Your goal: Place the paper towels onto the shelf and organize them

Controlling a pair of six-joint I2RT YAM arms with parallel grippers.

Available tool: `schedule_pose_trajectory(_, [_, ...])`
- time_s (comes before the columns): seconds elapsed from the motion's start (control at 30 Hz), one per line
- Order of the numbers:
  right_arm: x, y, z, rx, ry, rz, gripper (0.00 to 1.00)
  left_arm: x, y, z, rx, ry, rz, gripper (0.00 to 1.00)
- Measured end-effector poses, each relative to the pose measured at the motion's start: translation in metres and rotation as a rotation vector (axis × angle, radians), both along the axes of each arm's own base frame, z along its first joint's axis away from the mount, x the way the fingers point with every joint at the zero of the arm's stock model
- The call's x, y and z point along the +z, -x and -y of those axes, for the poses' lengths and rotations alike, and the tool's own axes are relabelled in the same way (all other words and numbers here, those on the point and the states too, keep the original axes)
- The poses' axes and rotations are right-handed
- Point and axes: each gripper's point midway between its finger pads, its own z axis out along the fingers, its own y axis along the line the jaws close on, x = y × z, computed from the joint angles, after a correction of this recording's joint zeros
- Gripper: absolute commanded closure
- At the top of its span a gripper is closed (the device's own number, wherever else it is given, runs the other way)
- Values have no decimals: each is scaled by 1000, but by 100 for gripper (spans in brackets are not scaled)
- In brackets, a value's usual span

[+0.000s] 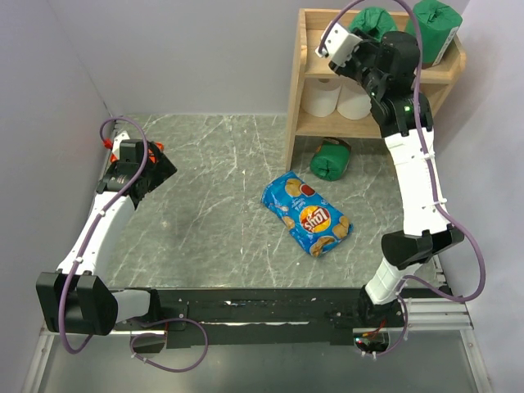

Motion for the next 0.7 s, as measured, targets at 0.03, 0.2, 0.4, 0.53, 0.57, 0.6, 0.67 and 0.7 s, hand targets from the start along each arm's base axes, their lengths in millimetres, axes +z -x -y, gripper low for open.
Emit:
schedule_pose_trajectory(0.03, [2, -1, 1, -1, -3, 9, 44, 0, 0, 0, 0, 0, 0, 4])
schedule_pose_trajectory(0.2, [25, -4, 11, -22, -31, 93, 30, 0, 0, 0, 0, 0, 0, 4])
schedule_pose_trajectory(0.4, [54, -3, 14, -19, -71, 190, 21, 0, 0, 0, -1, 0, -1, 4])
schedule_pose_trajectory(0.53, [58, -3, 13, -16, -89, 205, 21, 0, 0, 0, -3, -2, -1, 4])
schedule_pose_trajectory(0.57, [58, -3, 13, -14, -94, 203, 23, -1, 0, 0, -4, -3, -2, 4])
schedule_pose_trajectory(0.6, [57, -4, 12, -10, -103, 200, 25, 0, 0, 1, -8, -2, -2, 4])
schedule_pose_trajectory(0.67, [56, -4, 9, 2, -115, 195, 29, -1, 0, 2, -16, -1, -3, 4])
schedule_pose_trajectory(0.7, [56, -4, 8, 7, -126, 192, 30, -1, 0, 2, -20, -2, -4, 4])
